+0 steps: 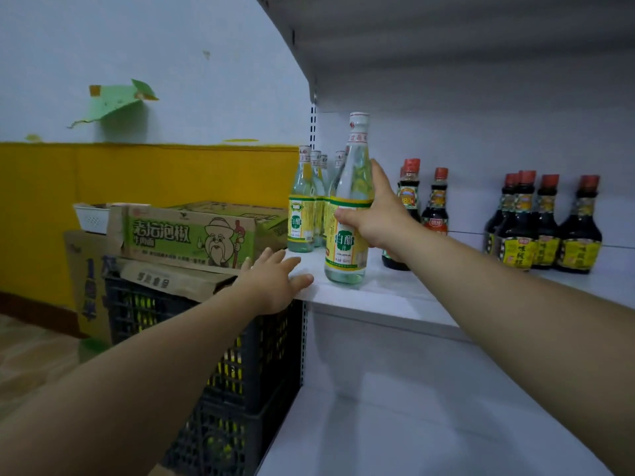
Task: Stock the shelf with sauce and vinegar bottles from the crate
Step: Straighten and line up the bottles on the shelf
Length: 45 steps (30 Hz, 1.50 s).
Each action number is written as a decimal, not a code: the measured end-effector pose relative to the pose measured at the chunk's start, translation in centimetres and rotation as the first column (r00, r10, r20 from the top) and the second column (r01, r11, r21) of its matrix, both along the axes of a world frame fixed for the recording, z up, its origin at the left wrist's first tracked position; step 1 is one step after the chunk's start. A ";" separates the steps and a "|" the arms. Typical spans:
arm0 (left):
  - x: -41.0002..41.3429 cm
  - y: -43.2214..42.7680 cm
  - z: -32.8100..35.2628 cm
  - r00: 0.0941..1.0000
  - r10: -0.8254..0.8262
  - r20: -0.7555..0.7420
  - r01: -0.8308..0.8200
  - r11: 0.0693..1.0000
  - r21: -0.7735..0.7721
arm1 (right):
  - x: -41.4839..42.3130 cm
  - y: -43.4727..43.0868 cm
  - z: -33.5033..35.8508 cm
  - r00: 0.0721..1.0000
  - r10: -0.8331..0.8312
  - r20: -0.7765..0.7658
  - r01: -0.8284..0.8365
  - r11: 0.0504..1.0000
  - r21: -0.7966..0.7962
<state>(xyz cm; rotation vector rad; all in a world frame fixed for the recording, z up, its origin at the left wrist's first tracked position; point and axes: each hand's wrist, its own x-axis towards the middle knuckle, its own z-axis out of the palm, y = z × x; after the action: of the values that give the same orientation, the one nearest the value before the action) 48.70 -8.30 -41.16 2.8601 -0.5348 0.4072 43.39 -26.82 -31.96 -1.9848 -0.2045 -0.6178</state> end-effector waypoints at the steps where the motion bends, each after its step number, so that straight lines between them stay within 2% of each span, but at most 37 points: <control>1: 1.0 0.1 -0.2 1.000 0.011 -0.004 -0.011 0.999 0.042 | 0.9 0.0 -0.1 1.000 -0.009 -0.007 0.009 1.000 -0.011; 4: 3.0 0.4 -1.0 0.999 -0.032 -0.003 0.032 0.999 0.030 | 3.5 -0.1 -0.4 1.000 -0.021 -0.019 0.021 1.000 -0.016; 7: 3.9 0.8 -1.8 0.993 -0.078 0.090 0.082 0.996 -0.042 | 6.0 0.1 -0.3 0.998 -0.034 -0.048 0.033 0.999 -0.024; 11: 4.4 1.0 -2.3 0.983 -0.095 0.155 0.101 0.995 -0.026 | 9.0 0.3 -0.5 0.998 -0.050 -0.040 0.049 0.998 -0.026; 17: 4.4 0.9 -3.1 0.974 -0.089 0.208 0.099 0.994 -0.041 | 13.0 0.5 -1.7 0.981 -0.191 -0.031 0.186 0.974 -0.129; 41: 4.1 0.7 -3.7 0.951 -0.054 0.304 0.093 0.989 -0.115 | 20.1 0.7 -4.0 0.952 -0.298 0.069 0.305 0.942 -0.143; 43: 4.1 0.7 -3.6 0.949 -0.052 0.312 0.092 0.989 -0.116 | 20.0 0.9 -4.3 0.926 -0.362 0.107 0.377 0.903 -0.206; 45: 4.2 0.7 -3.7 0.949 -0.051 0.312 0.091 0.989 -0.114 | 19.8 1.3 -4.5 0.864 -0.448 0.231 0.504 0.779 -0.374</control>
<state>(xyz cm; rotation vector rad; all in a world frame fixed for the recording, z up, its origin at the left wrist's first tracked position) 52.85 -7.64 -44.88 2.6584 -0.6368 0.8530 63.22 -25.50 -36.42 -2.4451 0.1107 -1.1105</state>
